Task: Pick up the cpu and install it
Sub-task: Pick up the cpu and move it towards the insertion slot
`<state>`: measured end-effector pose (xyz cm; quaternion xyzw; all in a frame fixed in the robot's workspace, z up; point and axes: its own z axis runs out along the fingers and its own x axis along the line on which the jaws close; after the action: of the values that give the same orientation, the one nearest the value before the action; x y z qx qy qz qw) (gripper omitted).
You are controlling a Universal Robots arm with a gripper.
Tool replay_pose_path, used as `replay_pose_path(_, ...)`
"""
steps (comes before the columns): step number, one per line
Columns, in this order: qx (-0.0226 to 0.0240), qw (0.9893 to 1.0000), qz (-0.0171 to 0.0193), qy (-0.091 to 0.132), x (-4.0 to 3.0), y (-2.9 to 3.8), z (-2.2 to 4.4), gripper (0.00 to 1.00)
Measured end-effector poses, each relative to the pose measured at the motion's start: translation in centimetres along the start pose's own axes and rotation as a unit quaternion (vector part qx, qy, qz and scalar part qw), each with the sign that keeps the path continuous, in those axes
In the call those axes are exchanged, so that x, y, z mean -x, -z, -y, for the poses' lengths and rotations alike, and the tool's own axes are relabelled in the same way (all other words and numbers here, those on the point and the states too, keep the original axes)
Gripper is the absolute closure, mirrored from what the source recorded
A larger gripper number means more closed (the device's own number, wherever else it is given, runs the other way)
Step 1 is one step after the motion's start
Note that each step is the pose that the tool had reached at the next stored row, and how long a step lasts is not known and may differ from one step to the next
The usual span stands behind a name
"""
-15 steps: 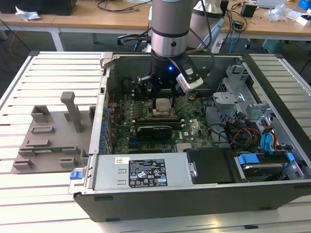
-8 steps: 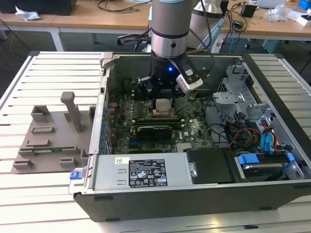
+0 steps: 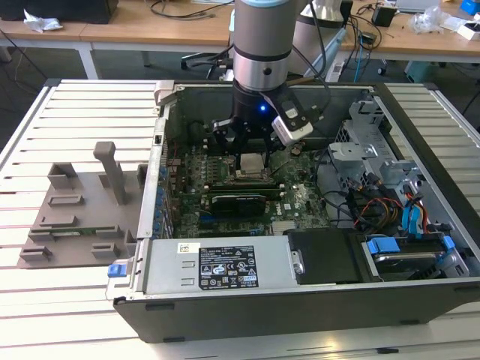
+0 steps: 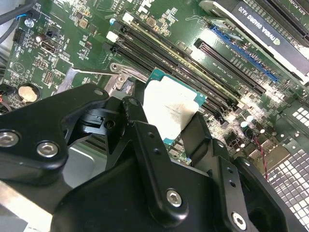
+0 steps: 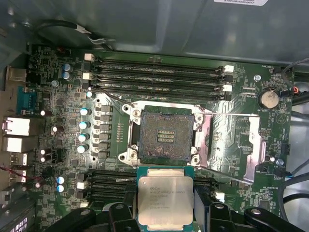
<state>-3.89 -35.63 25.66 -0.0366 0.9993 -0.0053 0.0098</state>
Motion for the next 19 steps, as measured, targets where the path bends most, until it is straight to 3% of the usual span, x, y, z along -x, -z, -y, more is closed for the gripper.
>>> replay_pose_path(19,0.0000,1.0000,0.0000,0.000,0.00,-0.47,-0.01,0.45)
